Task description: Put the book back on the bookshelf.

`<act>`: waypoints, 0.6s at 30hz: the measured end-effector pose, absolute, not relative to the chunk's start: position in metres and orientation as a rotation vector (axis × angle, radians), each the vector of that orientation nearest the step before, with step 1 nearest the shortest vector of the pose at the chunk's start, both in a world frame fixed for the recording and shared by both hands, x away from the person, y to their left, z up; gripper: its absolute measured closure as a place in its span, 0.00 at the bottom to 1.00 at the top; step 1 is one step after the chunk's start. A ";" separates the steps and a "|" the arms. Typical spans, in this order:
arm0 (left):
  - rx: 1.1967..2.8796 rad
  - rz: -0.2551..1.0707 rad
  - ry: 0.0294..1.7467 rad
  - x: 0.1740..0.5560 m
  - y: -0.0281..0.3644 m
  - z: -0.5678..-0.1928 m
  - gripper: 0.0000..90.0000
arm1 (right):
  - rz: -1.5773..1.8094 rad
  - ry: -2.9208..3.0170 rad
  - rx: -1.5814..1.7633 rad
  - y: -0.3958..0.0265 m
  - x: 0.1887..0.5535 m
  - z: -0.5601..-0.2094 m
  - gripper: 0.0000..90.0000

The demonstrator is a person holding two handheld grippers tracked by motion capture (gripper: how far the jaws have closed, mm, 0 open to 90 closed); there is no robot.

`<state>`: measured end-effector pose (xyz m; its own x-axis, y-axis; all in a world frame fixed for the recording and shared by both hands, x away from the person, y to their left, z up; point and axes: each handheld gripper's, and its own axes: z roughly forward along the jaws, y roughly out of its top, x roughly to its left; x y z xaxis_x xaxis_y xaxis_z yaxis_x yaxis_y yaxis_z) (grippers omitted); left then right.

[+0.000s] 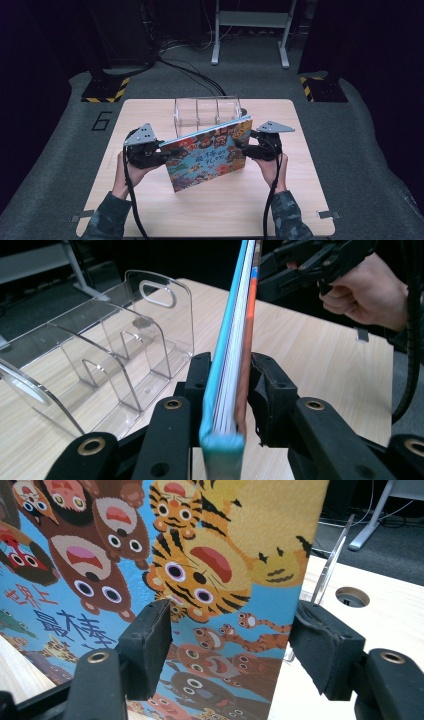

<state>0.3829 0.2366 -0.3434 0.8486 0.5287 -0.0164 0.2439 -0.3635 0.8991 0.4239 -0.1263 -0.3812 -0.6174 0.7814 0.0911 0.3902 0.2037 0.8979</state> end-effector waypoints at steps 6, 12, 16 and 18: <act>1.994 0.299 0.559 0.392 0.231 -0.330 0.77 | 1.376 2.110 1.096 -0.125 0.426 -0.380 0.37; 2.045 0.252 0.526 0.400 0.220 -0.320 0.76 | 1.366 2.120 1.099 -0.125 0.427 -0.378 0.36; 2.087 0.249 0.508 0.403 0.216 -0.316 0.78 | 1.359 2.126 1.102 -0.124 0.426 -0.377 0.36; 2.100 0.226 0.509 0.406 0.215 -0.315 0.78 | 1.353 2.127 1.096 -0.124 0.427 -0.376 0.36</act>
<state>0.4060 0.2145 -0.3150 0.8971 0.4403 -0.0355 0.2687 -0.4801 0.8351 0.4267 -0.1238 -0.3764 -0.6180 0.7820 0.0814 0.4053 0.2282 0.8852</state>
